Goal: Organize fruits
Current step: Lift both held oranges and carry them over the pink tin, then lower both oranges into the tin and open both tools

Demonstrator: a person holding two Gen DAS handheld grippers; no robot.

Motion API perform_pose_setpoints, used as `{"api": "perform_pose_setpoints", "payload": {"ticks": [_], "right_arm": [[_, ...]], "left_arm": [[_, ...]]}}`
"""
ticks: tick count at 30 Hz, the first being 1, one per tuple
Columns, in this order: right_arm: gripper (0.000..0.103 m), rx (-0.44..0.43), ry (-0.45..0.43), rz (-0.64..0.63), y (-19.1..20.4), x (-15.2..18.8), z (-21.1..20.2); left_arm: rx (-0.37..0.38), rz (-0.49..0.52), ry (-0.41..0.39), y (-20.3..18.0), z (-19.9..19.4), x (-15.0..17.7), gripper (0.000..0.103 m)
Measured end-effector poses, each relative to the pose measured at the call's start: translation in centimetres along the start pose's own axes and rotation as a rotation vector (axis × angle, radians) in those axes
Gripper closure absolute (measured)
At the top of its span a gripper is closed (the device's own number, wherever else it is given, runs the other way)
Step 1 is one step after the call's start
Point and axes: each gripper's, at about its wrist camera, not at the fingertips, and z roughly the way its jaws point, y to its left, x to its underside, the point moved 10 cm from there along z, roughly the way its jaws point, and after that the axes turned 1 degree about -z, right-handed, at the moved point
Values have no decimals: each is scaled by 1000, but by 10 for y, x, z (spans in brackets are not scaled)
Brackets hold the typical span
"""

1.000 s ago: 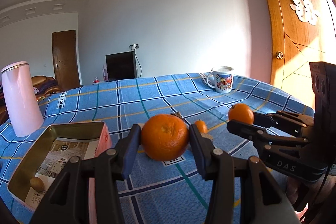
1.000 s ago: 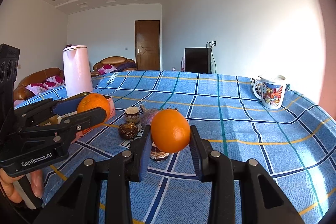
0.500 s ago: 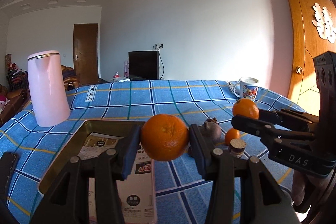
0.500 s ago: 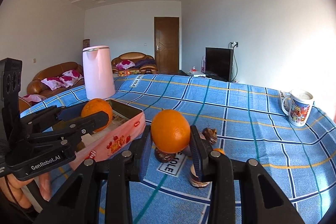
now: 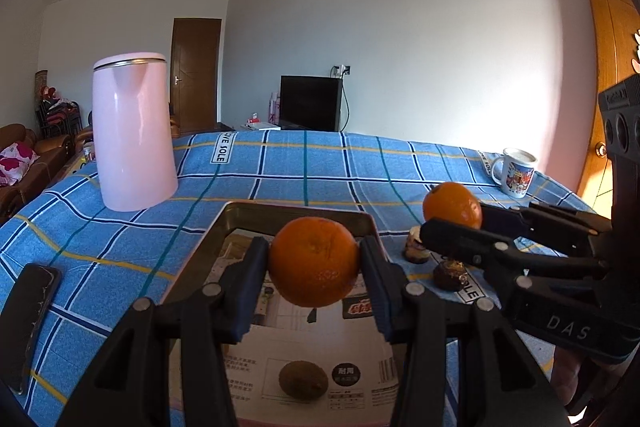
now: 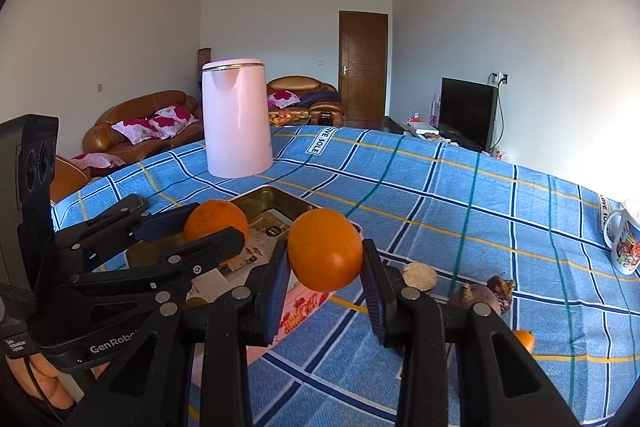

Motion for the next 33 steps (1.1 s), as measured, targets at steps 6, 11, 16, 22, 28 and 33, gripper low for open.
{"api": "perform_pose_setpoints", "payload": {"ticks": [6, 11, 16, 22, 28, 33], "right_arm": [[67, -27, 33, -27, 21, 0, 20], [67, -42, 61, -43, 33, 2, 37], [67, -55, 88, -55, 42, 5, 51], [67, -63, 141, -61, 49, 13, 63], [66, -70, 210, -68, 55, 22, 73], [61, -73, 259, -70, 58, 28, 79]], "left_arm": [[-27, -38, 17, 27, 3, 0, 54], [-39, -62, 40, 44, 7, -2, 54], [-30, -79, 79, 52, 12, 1, 54], [-39, -78, 127, 59, 20, 6, 54], [-50, -62, 155, 59, 25, 9, 54], [-71, -52, 148, 60, 24, 9, 53]]}}
